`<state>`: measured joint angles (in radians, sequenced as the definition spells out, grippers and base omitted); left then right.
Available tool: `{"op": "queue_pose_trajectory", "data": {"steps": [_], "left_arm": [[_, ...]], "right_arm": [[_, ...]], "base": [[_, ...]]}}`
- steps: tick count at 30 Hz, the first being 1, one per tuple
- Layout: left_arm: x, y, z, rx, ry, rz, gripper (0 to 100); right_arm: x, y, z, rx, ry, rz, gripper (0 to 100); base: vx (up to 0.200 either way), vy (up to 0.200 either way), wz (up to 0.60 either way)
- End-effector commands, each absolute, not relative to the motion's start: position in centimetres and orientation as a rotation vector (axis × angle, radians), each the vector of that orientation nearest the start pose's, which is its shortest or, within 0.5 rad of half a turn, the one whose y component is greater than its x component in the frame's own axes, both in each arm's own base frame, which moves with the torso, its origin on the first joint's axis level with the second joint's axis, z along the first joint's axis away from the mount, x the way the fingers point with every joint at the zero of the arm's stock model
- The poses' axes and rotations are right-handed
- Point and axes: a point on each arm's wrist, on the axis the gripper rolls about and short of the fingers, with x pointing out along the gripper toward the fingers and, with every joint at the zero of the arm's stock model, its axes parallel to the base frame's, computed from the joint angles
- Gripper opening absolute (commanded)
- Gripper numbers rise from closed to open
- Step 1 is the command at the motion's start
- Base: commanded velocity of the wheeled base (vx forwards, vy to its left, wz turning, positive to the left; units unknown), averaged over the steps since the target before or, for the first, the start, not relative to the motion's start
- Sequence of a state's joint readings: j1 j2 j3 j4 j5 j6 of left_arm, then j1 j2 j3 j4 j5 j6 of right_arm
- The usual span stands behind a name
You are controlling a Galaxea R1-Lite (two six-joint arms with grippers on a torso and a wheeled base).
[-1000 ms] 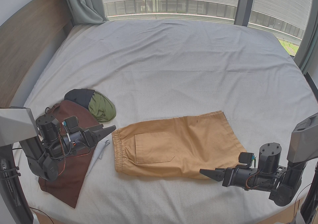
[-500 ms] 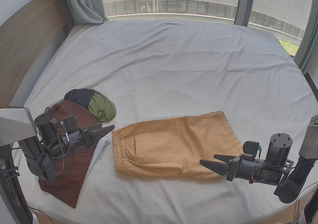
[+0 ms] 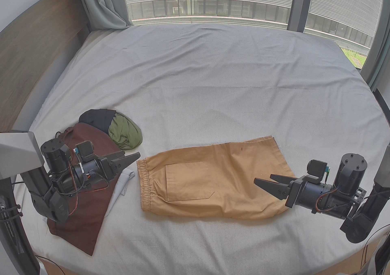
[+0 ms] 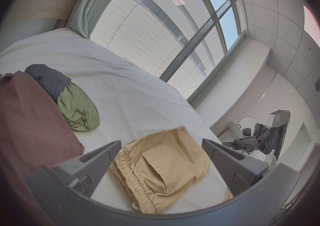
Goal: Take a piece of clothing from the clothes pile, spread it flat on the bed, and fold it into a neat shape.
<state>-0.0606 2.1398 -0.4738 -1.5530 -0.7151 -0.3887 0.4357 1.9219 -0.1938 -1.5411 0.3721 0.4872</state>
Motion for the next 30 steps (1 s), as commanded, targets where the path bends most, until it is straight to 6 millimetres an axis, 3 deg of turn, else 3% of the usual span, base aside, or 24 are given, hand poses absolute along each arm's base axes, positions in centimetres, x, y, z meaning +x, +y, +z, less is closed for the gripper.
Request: {"op": "queue_pose_trajectory", "data": {"steps": [1, 9, 30], "left_arm": [[31.4, -3.5, 5.7, -0.409, 0.274, -0.744, 100], [31.9, -3.1, 5.8, -0.411, 0.26, -0.729, 100], [32.7, -3.3, 2.8, -0.437, 0.34, -0.717, 100]], "right_arm": [[22.4, 11.1, 7.9, 0.455, 0.378, 0.736, 100], [22.4, 11.1, 7.9, 0.453, 0.377, 0.735, 100], [22.6, 11.2, 7.4, 0.451, 0.398, 0.731, 100]], "base": [[0.0, 0.0, 0.0], [0.0, 0.0, 0.0], [0.0, 0.0, 0.0]]}}
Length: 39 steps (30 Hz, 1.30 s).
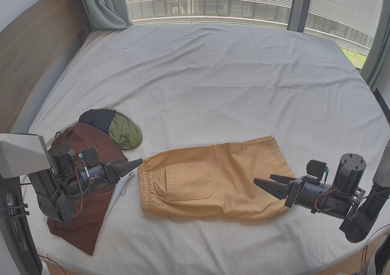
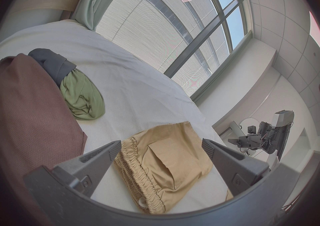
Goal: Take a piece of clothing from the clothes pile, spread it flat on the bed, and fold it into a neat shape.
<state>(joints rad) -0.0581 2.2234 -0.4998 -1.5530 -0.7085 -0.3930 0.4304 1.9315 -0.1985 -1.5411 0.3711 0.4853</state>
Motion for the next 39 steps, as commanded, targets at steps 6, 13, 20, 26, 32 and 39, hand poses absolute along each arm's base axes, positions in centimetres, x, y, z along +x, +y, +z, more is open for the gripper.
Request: {"op": "queue_pose_trajectory", "data": {"steps": [6, 13, 20, 26, 32, 39], "left_arm": [[32.9, -3.5, 1.6, -0.448, 0.373, -0.714, 100], [33.2, -3.7, 0.0, -0.461, 0.412, -0.707, 100], [33.5, -3.9, -1.7, -0.476, 0.452, -0.697, 100], [33.4, -4.3, -3.0, -0.485, 0.492, -0.698, 100], [33.4, -4.4, -3.9, -0.491, 0.515, -0.696, 100], [33.4, -4.7, -5.2, -0.498, 0.548, -0.697, 100]], "right_arm": [[22.6, 11.3, 7.3, 0.45, 0.4, 0.732, 100], [22.6, 11.3, 7.1, 0.45, 0.411, 0.729, 100], [22.7, 11.4, 6.8, 0.449, 0.422, 0.726, 100], [22.8, 11.4, 6.4, 0.448, 0.437, 0.723, 100], [22.8, 11.5, 6.2, 0.448, 0.442, 0.722, 100], [22.9, 11.6, 5.9, 0.446, 0.457, 0.721, 100]], "base": [[0.0, 0.0, 0.0], [0.0, 0.0, 0.0], [0.0, 0.0, 0.0], [0.0, 0.0, 0.0], [0.0, 0.0, 0.0], [0.0, 0.0, 0.0]]}}
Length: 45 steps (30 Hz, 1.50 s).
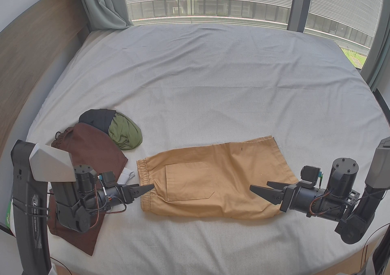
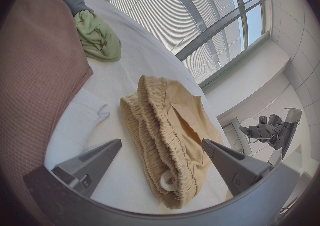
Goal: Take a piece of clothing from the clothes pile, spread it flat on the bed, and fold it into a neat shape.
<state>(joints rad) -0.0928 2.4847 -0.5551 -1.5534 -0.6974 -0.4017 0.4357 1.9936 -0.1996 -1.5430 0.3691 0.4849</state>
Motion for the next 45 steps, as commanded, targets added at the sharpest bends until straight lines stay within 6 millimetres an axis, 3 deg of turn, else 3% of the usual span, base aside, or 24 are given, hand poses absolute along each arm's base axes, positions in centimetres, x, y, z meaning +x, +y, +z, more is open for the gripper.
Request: {"op": "queue_pose_trajectory", "data": {"steps": [1, 14, 24, 45], "left_arm": [[33.3, -4.8, -5.3, -0.497, 0.553, -0.7, 100], [33.0, -6.0, -5.8, -0.616, 0.626, -0.688, 100], [34.2, -9.0, -4.8, -0.774, 0.59, -0.504, 100], [34.2, -9.4, -4.8, -0.776, 0.59, -0.512, 100]], "right_arm": [[22.9, 11.6, 5.9, 0.446, 0.458, 0.72, 100], [23.0, 11.6, 5.8, 0.447, 0.459, 0.717, 100], [23.1, 11.5, 5.6, 0.447, 0.464, 0.712, 100], [23.1, 11.5, 5.6, 0.447, 0.464, 0.712, 100]], "base": [[0.0, 0.0, 0.0], [0.0, 0.0, 0.0], [0.0, 0.0, 0.0], [0.0, 0.0, 0.0]]}}
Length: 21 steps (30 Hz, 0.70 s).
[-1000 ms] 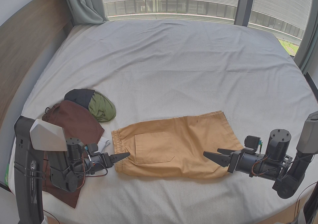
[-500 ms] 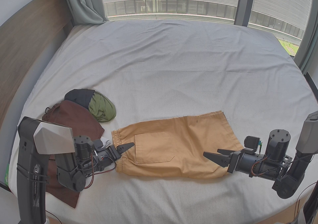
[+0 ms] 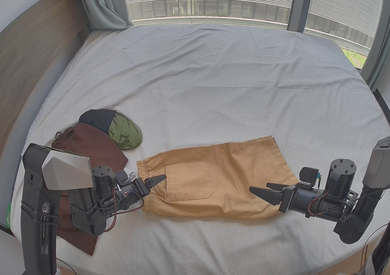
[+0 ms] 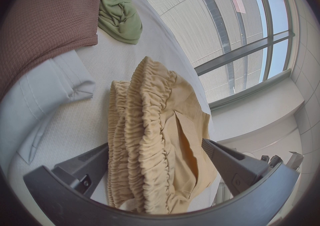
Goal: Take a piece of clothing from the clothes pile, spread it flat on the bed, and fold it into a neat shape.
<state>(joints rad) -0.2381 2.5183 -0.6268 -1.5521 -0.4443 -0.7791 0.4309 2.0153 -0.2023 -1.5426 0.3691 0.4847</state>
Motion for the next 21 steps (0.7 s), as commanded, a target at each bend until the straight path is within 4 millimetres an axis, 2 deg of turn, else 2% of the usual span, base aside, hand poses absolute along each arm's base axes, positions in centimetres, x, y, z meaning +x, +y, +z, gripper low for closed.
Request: {"op": "queue_pose_trajectory", "data": {"steps": [1, 2, 12, 21], "left_arm": [[34.1, -9.5, -4.9, -0.775, 0.594, -0.512, 100], [34.1, -9.6, -4.9, -0.774, 0.596, -0.516, 0], [34.1, -9.5, -4.7, -0.774, 0.594, -0.519, 0], [33.3, -8.3, -2.6, -0.782, 0.599, -0.599, 0]], "right_arm": [[23.1, 11.5, 5.6, 0.447, 0.464, 0.712, 100], [23.1, 11.5, 5.6, 0.447, 0.464, 0.712, 100], [23.1, 11.5, 5.6, 0.446, 0.465, 0.711, 100], [23.3, 11.5, 5.0, 0.445, 0.484, 0.702, 100]], "base": [[0.0, 0.0, 0.0], [0.0, 0.0, 0.0], [0.0, 0.0, 0.0], [0.0, 0.0, 0.0]]}}
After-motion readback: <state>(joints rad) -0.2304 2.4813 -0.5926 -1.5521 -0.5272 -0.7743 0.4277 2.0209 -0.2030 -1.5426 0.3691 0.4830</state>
